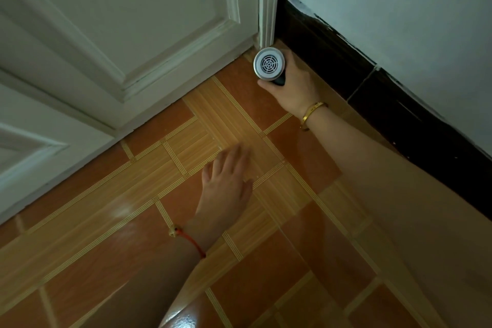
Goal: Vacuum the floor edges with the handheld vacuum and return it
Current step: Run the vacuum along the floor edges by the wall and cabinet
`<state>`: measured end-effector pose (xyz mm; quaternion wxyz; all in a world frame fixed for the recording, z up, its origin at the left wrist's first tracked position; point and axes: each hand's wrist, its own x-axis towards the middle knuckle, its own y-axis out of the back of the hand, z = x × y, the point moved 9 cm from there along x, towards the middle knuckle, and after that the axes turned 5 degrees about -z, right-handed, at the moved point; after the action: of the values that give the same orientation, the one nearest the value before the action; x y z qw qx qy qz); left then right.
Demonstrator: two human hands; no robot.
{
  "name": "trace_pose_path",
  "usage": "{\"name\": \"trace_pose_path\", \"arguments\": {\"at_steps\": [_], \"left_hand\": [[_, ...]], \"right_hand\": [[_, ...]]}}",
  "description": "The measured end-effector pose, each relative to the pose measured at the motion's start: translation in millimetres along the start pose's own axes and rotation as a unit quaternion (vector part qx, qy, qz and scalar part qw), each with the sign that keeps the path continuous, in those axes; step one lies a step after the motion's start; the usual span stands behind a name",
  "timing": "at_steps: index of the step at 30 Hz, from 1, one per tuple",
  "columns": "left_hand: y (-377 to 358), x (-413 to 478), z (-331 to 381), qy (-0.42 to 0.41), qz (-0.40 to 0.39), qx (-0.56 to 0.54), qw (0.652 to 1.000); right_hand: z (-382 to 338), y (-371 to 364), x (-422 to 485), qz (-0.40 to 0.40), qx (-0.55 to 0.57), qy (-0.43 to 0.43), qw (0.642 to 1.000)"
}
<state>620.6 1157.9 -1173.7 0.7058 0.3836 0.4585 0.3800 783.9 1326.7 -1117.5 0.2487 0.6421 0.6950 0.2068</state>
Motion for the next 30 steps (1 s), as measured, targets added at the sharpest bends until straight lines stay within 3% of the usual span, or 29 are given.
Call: {"name": "trace_pose_path", "arguments": {"at_steps": [7, 15, 20, 30], "left_hand": [[3.4, -5.2, -2.8, 0.006, 0.001, 0.001, 1.0], [-1.4, -15.4, -22.6, 0.029, -0.009, 0.012, 0.999], [0.6, -26.1, -32.3, 0.043, 0.0, 0.007, 0.999], [2.5, -49.3, -55.5, 0.076, 0.005, 0.003, 0.997]], "right_hand": [[-0.5, -7.3, -1.6, 0.042, 0.017, -0.026, 0.999], [-23.9, -57.6, -4.4, -0.115, 0.121, -0.015, 0.986], [-37.4, -81.5, -13.6, -0.148, 0.149, -0.032, 0.977], [-70.4, -120.0, -44.3, -0.173, 0.104, 0.026, 0.979]]}}
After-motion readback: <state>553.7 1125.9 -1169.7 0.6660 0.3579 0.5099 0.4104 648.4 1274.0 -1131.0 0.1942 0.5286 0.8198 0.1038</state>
